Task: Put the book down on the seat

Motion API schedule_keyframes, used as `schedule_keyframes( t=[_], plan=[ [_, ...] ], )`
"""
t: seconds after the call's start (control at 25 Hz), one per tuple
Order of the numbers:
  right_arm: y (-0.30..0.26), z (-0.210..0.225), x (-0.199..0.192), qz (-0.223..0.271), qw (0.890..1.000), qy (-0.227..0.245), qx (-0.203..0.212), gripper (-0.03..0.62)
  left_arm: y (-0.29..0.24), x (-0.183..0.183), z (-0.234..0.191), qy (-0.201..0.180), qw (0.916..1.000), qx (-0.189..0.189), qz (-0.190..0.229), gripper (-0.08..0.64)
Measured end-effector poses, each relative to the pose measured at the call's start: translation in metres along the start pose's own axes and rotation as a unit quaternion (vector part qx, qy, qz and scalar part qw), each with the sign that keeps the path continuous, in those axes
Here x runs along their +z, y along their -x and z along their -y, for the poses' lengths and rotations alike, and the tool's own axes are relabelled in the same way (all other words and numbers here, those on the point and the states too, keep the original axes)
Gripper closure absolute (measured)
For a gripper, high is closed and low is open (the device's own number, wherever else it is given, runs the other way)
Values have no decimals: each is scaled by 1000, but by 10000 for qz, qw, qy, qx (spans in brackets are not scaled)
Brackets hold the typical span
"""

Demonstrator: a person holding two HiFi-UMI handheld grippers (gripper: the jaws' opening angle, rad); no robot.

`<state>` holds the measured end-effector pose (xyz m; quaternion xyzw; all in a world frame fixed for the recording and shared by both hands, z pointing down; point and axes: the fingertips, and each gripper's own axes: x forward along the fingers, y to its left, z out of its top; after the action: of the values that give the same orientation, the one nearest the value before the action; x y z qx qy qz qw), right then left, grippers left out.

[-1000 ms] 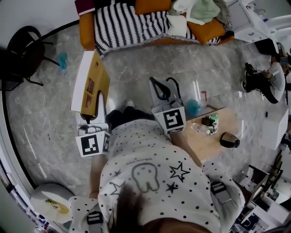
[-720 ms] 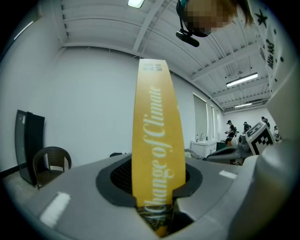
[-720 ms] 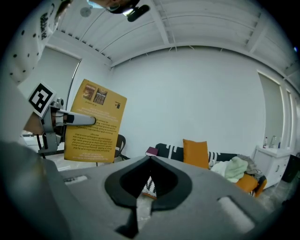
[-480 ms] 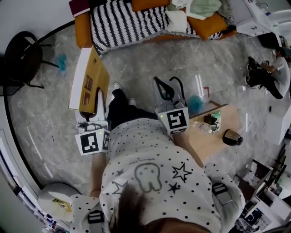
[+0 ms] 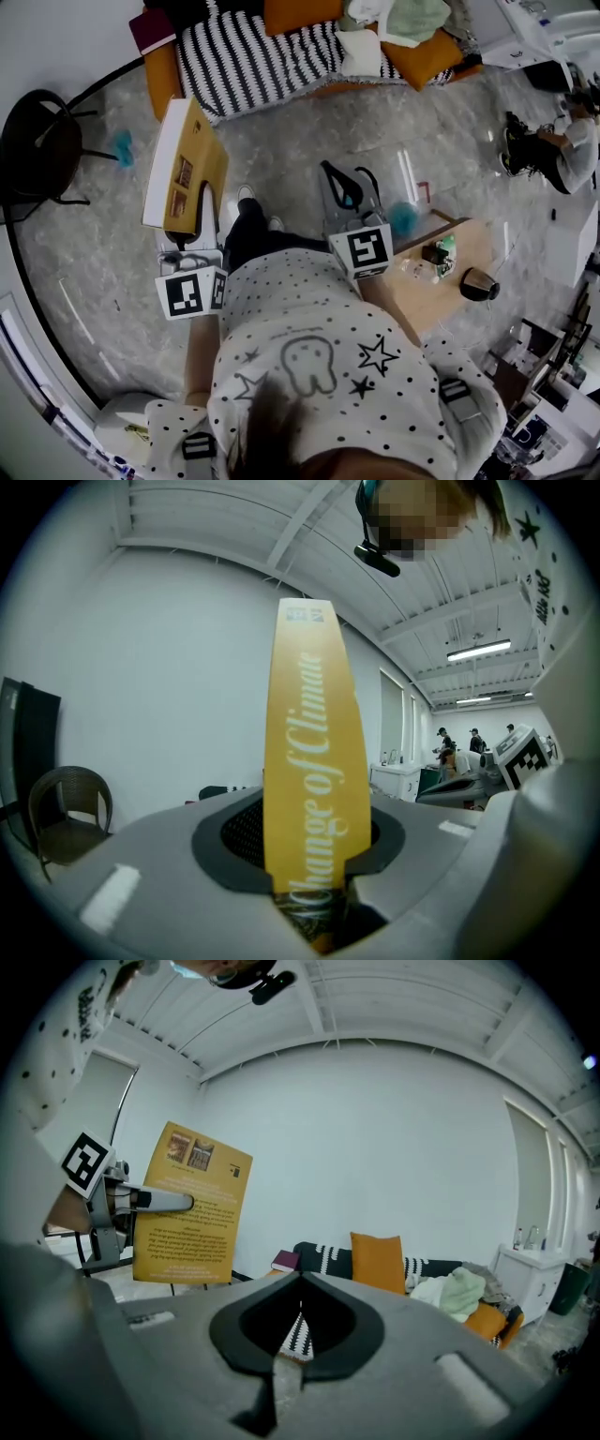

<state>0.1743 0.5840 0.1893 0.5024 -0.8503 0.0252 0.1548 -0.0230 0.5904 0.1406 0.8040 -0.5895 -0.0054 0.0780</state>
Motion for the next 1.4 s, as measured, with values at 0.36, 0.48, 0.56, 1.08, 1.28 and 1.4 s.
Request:
schedule_keyframes(
  t=[0.36, 0.48, 0.56, 1.08, 1.28, 1.4],
  plan=[
    [-69, -5, 33, 28, 10000, 58, -56, 595, -47, 17, -59, 30, 10000, -79, 33, 416],
    [-87, -6, 37, 4, 10000, 44, -86, 595, -57, 16, -75, 35, 10000, -77, 4, 416],
    [-96, -8, 39, 8, 9999, 55, -96, 595, -61, 17, -82, 28, 10000, -82, -7, 416],
    [-150, -23, 61, 160, 9999, 34, -23, 595, -83, 19, -100, -331, 9993, -177, -21, 416],
    [-167, -19, 66, 87, 9999, 57, 112, 595, -96, 19, -109, -212, 9998, -27, -26, 416],
    [-180, -10, 62, 69, 9997, 64, 222, 595, -107, 16, -112, -131, 9999, 92, -64, 416]
  ],
)
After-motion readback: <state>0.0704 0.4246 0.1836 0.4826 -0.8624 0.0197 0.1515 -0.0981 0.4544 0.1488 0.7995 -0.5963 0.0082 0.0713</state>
